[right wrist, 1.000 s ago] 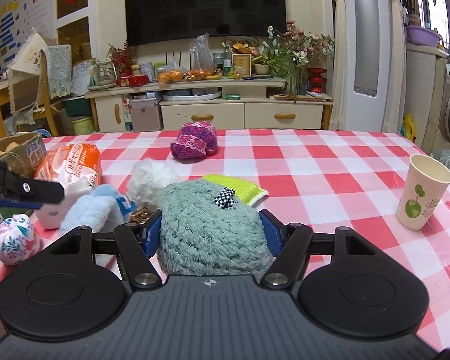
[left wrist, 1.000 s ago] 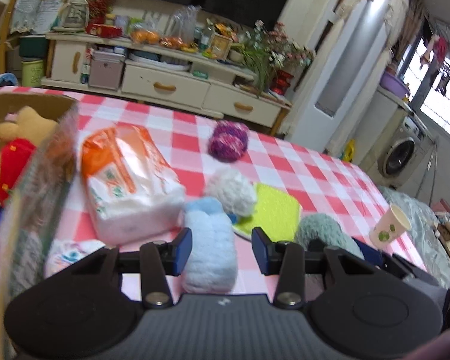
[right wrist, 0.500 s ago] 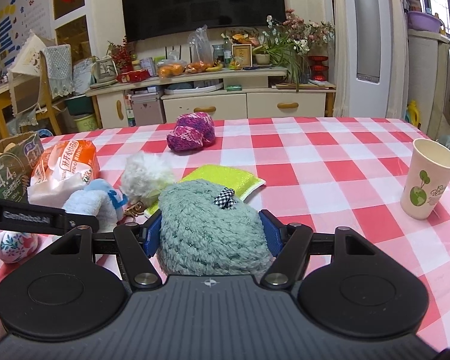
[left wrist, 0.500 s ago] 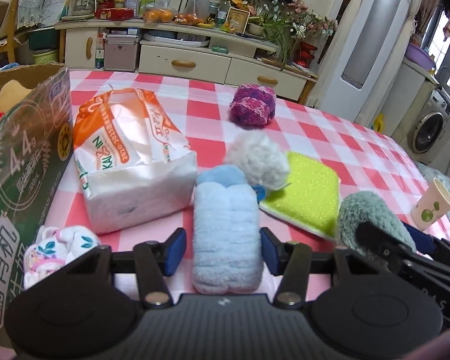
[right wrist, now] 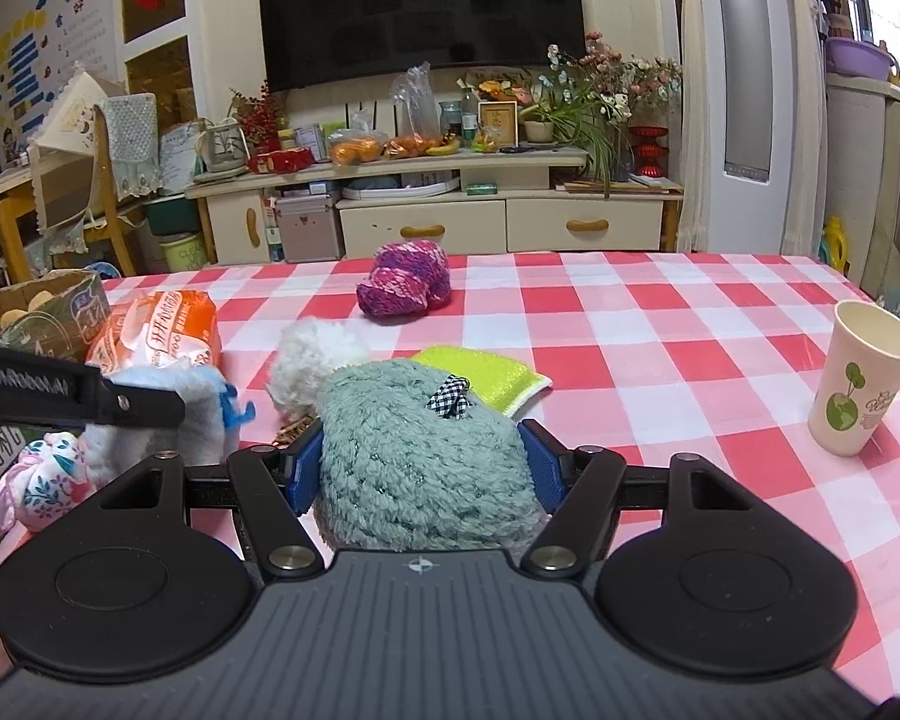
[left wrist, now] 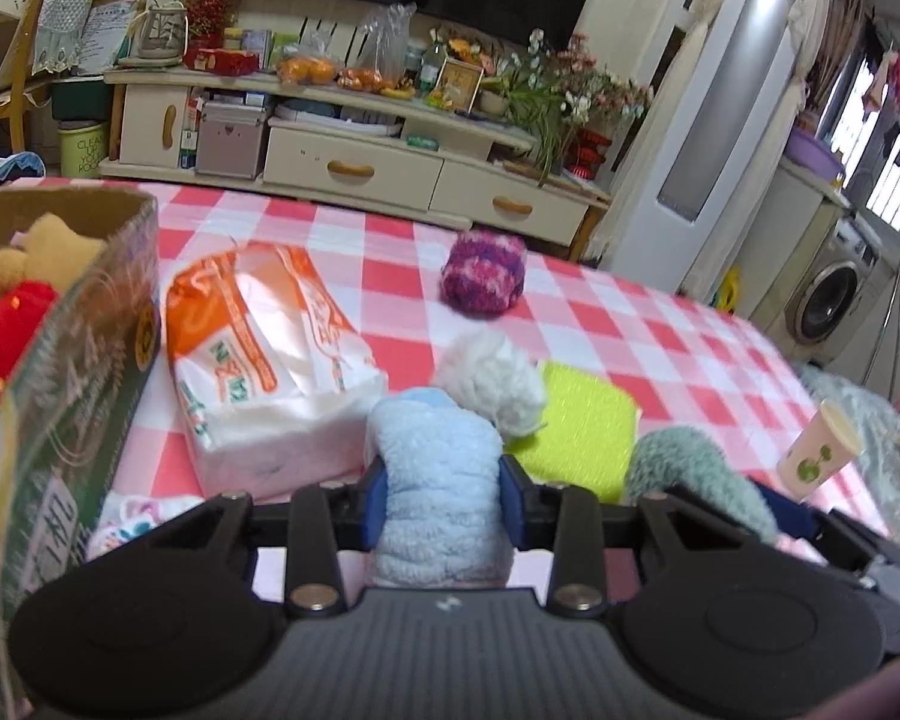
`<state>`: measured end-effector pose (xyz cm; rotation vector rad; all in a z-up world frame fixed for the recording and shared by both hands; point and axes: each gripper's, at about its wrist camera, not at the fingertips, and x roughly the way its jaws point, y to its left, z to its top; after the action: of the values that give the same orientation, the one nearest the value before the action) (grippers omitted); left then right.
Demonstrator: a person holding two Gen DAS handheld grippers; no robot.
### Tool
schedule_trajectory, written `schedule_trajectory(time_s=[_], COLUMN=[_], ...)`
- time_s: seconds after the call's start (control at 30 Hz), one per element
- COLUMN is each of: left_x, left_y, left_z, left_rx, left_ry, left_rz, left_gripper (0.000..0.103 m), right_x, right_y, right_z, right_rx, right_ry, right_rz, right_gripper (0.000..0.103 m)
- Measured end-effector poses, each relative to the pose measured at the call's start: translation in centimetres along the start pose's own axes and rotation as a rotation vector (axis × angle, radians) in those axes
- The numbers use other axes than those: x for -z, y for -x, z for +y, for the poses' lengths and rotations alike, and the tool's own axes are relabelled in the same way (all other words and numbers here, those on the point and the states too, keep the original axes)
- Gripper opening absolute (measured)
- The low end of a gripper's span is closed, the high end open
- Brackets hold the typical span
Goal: Organize soft objects
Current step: 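Carry the sock and knit ball over the cardboard box with both grippers, then open both grippers to drop the sock and knit ball into the box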
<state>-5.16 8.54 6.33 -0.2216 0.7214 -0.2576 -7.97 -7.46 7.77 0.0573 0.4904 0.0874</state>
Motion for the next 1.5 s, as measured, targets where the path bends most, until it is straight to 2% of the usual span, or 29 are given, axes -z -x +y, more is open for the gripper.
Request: schedule_trajectory(time_s=[0.37, 0.73, 0.93, 1.13, 1.5], left_x=[-2.1, -3.6, -4.2, -4.5, -4.6], left_y=[4.4, 7.9, 9.9, 11.2, 11.5], left_z=[2.4, 6.1, 9.2, 12.9, 18.7], left_rx=[0.061, 0.046, 0.010, -0.063, -0.203], left_ry=[0.075, 0.158, 0.227, 0.303, 0.424], left_rz=[-0.124, -0.239, -0.303, -0.342, -0.336], left_gripper=[0.036, 0.036, 0.036, 0.036, 0.037], right_x=[-1.2, -3.4, -5.0, -6.5, -7.4], right_y=[0.9, 1.9, 2.2, 2.2, 0.5], right_z=[2.1, 6.8, 10.7, 14.8, 20.9], right_rx=[-0.050, -0.158, -0.244, -0.330, -0.451], right_ry=[0.019, 0.076, 0.112, 0.155, 0.221], right_rz=[-0.027, -0.071, -0.097, -0.122, -0.087], right_gripper=[0.083, 0.083, 0.083, 0.083, 0.084])
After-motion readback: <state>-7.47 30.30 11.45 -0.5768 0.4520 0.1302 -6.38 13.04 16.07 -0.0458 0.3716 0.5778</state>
